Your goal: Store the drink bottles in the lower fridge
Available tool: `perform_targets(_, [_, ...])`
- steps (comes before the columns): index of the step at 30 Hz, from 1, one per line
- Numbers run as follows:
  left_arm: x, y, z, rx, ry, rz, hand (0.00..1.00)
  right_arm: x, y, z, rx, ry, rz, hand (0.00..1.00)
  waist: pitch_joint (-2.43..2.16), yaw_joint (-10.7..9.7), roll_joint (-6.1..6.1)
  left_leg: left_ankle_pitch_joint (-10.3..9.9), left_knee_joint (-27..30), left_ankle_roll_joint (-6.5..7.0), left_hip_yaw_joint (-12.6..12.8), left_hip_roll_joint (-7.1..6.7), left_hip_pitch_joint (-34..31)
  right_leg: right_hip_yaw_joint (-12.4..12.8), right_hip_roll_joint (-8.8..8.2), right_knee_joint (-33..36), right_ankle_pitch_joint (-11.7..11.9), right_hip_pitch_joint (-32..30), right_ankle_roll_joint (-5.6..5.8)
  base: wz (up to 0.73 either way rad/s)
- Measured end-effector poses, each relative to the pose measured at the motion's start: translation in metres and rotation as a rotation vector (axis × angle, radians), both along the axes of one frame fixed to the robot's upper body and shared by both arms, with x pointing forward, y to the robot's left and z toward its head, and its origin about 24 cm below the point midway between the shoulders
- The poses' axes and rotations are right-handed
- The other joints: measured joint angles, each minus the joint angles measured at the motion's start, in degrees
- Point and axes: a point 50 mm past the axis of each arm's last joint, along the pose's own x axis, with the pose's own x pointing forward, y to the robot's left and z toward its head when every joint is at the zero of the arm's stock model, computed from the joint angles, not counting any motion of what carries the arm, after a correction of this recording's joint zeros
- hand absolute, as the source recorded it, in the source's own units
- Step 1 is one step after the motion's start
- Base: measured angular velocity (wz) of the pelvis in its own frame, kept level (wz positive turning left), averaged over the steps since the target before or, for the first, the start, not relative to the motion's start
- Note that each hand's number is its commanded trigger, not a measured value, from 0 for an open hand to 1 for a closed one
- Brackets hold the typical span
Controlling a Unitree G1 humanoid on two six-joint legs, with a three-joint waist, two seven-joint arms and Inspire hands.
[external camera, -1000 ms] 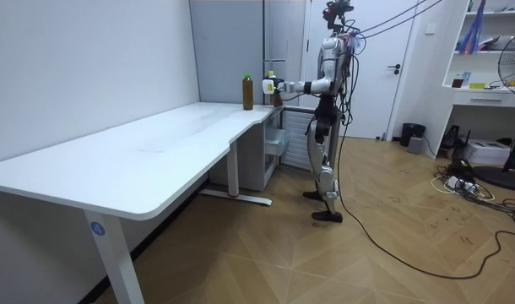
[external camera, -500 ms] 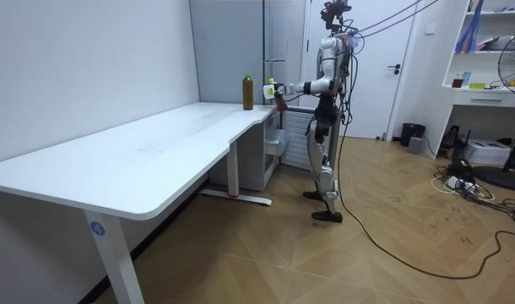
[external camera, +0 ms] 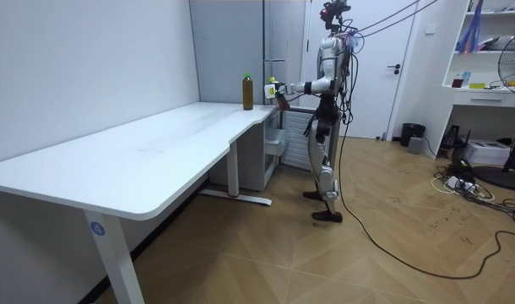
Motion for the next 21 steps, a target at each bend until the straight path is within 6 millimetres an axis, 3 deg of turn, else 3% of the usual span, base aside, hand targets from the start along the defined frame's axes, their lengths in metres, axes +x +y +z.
perform_targets(5, [0.001, -0.004, 0.012, -0.024, -0.053, -0.027, 1.00, 0.021, 0.016, 0.004, 0.040, -0.053, 0.171, 0.00, 0.43, 0.78, -0.82, 0.00, 0.52, 0.00, 0.04, 0.13, 0.13, -0.09, 0.00, 0.59, 0.00, -0.01, -0.01, -0.02])
perform_targets(8, [0.001, -0.007, 0.012, -0.065, -0.058, -0.027, 1.00, 0.040, 0.039, 0.011, 0.093, -0.134, 0.319, 0.00, 0.56, 1.81, -1.01, 0.03, 0.45, -0.06, 0.22, 0.17, 0.17, -0.25, 0.00, 0.60, 0.13, -0.05, -0.21, -0.02])
perform_targets(13, [-0.002, -0.012, 0.007, -0.066, -0.033, -0.056, 1.00, 0.071, 0.071, 0.040, 0.202, -0.320, 0.548, 0.00, 0.53, 4.56, -1.42, 0.09, 0.52, -0.16, 0.23, 0.11, 0.23, -0.31, -0.08, 0.64, 0.20, 0.05, -0.32, 0.01])
perform_targets(17, [-0.006, -0.012, -0.005, -0.056, 0.014, -0.078, 1.00, 0.079, 0.093, 0.060, 0.314, -0.422, 0.688, 0.00, 0.56, 5.23, -1.51, 0.10, 0.93, -0.16, -0.92, -0.05, 0.13, -1.43, -0.47, 0.60, 0.12, 0.59, -0.25, 0.15])
perform_targets(21, [-0.009, -0.015, -0.014, -0.053, 0.053, -0.092, 1.00, 0.078, 0.102, 0.066, 0.399, -0.436, 0.758, 0.00, 0.54, 5.82, -1.59, 0.11, 1.00, -0.13, -1.44, -0.30, 0.18, -1.70, -0.83, 0.66, 0.06, 0.89, -0.15, 0.06])
